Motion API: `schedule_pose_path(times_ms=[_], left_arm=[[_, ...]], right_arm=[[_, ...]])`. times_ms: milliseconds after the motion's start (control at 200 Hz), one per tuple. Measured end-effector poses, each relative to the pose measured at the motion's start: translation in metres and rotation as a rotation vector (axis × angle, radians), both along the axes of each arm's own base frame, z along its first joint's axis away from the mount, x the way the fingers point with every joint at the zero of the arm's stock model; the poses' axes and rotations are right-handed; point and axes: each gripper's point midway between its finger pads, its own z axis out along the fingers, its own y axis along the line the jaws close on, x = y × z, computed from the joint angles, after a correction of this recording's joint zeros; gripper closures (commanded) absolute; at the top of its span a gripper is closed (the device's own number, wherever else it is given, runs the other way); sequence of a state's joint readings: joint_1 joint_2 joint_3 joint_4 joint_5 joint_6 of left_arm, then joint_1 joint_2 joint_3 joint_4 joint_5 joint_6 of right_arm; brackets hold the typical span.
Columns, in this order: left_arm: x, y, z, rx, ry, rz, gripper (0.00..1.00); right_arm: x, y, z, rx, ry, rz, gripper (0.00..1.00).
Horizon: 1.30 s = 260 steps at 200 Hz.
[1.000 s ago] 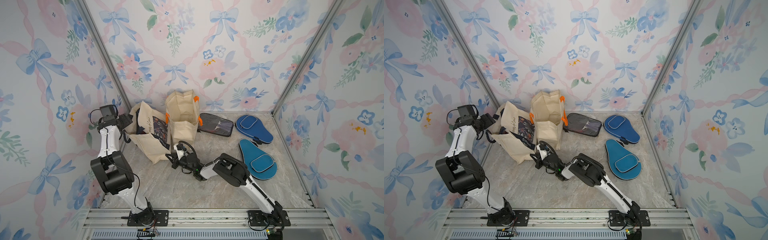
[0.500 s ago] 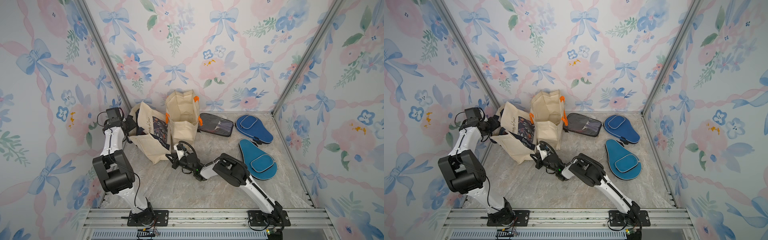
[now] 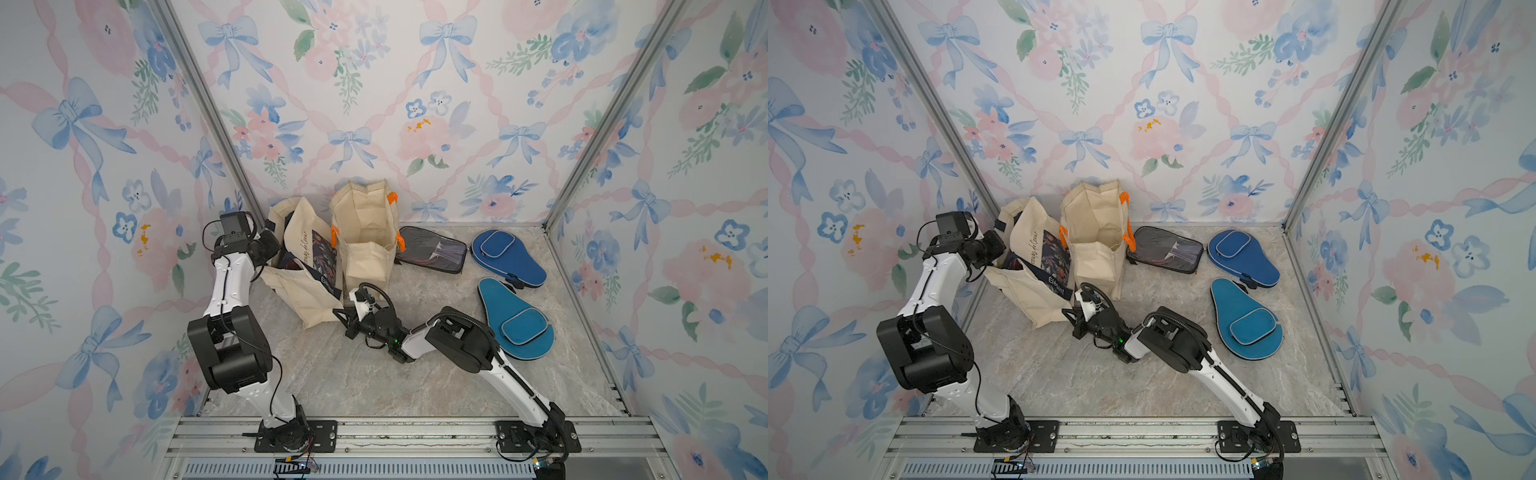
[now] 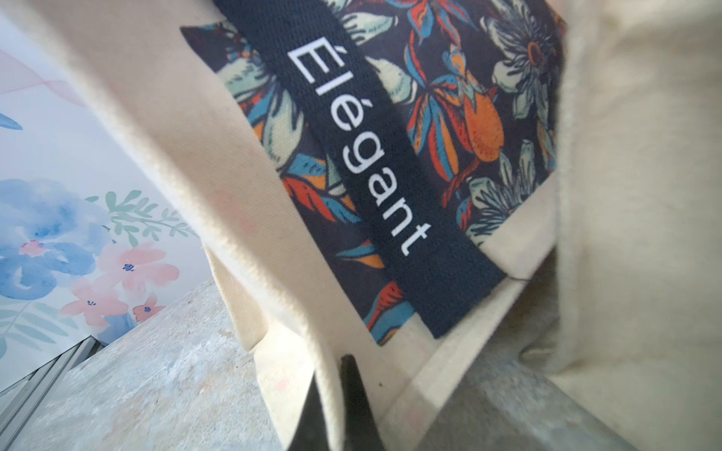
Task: Remove the ping pong set from the canvas bag
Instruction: Pick up the canvas bag from the corner of the board.
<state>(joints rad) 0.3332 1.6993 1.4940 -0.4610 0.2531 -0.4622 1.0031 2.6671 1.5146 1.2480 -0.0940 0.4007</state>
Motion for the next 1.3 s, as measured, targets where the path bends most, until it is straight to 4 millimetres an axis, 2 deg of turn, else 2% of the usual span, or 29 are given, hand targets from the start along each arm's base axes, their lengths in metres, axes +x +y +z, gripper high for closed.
schedule_pose_path(times_ms=[60, 95, 165, 275, 405, 535, 730, 860, 990, 1080, 1300], left_arm=[[0.000, -0.005, 0.009, -0.011, -0.007, -0.005, 1.00], [0.000, -0.007, 0.015, -0.016, -0.011, -0.009, 1.00], [-0.001, -0.011, 0.027, -0.025, -0.018, -0.014, 1.00], [0.000, -0.012, 0.054, -0.009, -0.069, -0.019, 1.00], [-0.002, -0.018, 0.083, 0.027, -0.132, -0.024, 1.00], [-0.007, -0.021, 0.092, 0.060, -0.144, -0.017, 1.00], [-0.024, -0.024, 0.074, 0.099, -0.100, -0.010, 1.00], [-0.035, -0.035, 0.071, 0.114, -0.100, -0.024, 1.00], [-0.041, -0.043, 0.073, 0.130, -0.120, -0.040, 1.00], [-0.050, -0.045, 0.074, 0.147, -0.131, -0.036, 1.00], [-0.081, -0.041, 0.080, 0.195, -0.145, 0.013, 1.00]], right_arm=[[-0.001, -0.001, 0.001, 0.003, -0.002, 0.002, 1.00], [-0.001, -0.001, 0.002, 0.006, -0.004, 0.004, 0.96], [-0.003, -0.001, 0.007, 0.010, -0.006, 0.010, 0.80], [-0.007, -0.005, 0.006, -0.009, 0.005, 0.023, 0.39], [-0.010, -0.017, 0.006, -0.038, 0.012, 0.026, 0.22], [-0.014, -0.029, 0.022, -0.040, 0.000, 0.029, 0.17], [-0.024, -0.045, 0.061, -0.007, -0.024, 0.037, 0.15], [-0.029, -0.052, 0.100, 0.039, -0.056, 0.050, 0.14], [-0.037, -0.054, 0.149, 0.100, -0.088, 0.085, 0.14], [-0.044, -0.055, 0.173, 0.115, -0.095, 0.114, 0.14], [-0.051, -0.061, 0.203, 0.051, -0.071, 0.131, 0.13]])
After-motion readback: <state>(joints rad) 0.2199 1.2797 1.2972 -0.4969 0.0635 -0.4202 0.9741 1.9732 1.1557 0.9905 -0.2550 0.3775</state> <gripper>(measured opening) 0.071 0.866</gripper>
